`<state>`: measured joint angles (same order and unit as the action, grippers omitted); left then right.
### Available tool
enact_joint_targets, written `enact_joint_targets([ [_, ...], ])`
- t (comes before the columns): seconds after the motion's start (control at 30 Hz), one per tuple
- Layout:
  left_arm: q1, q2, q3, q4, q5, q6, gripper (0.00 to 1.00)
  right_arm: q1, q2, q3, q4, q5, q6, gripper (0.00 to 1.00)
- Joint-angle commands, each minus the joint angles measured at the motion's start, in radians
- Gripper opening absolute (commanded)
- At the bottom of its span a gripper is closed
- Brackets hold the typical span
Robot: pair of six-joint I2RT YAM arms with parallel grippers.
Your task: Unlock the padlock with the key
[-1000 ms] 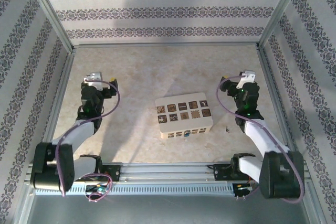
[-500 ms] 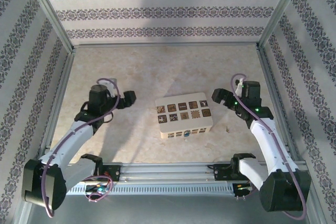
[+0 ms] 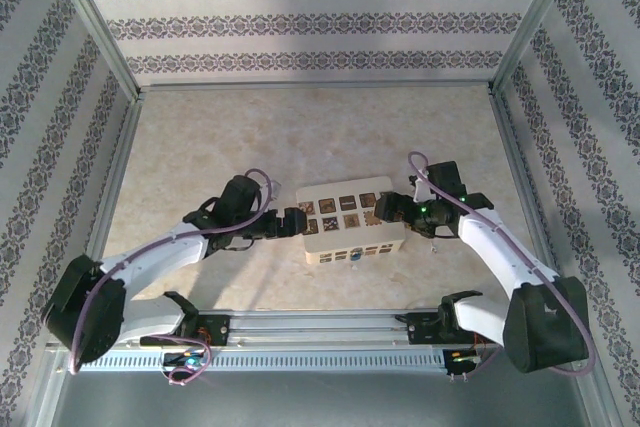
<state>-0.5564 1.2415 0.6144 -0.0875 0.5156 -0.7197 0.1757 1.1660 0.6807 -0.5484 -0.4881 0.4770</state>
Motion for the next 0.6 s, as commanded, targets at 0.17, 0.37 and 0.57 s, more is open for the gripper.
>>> enact_joint_targets([
  [0.17,-0.010,0.173,0.080,0.108,0.184,-0.053,0.99,0.049,0.062,0.032,0.012,-0.068,0.015,0.99],
  [0.37,-0.010,0.252,0.135,0.156,0.219,-0.079,0.99,0.080,0.084,0.058,0.018,-0.082,0.020,0.98],
  [0.57,0.013,0.266,0.179,0.157,0.153,-0.048,0.99,0.124,0.103,0.084,0.048,-0.090,0.043,0.98],
])
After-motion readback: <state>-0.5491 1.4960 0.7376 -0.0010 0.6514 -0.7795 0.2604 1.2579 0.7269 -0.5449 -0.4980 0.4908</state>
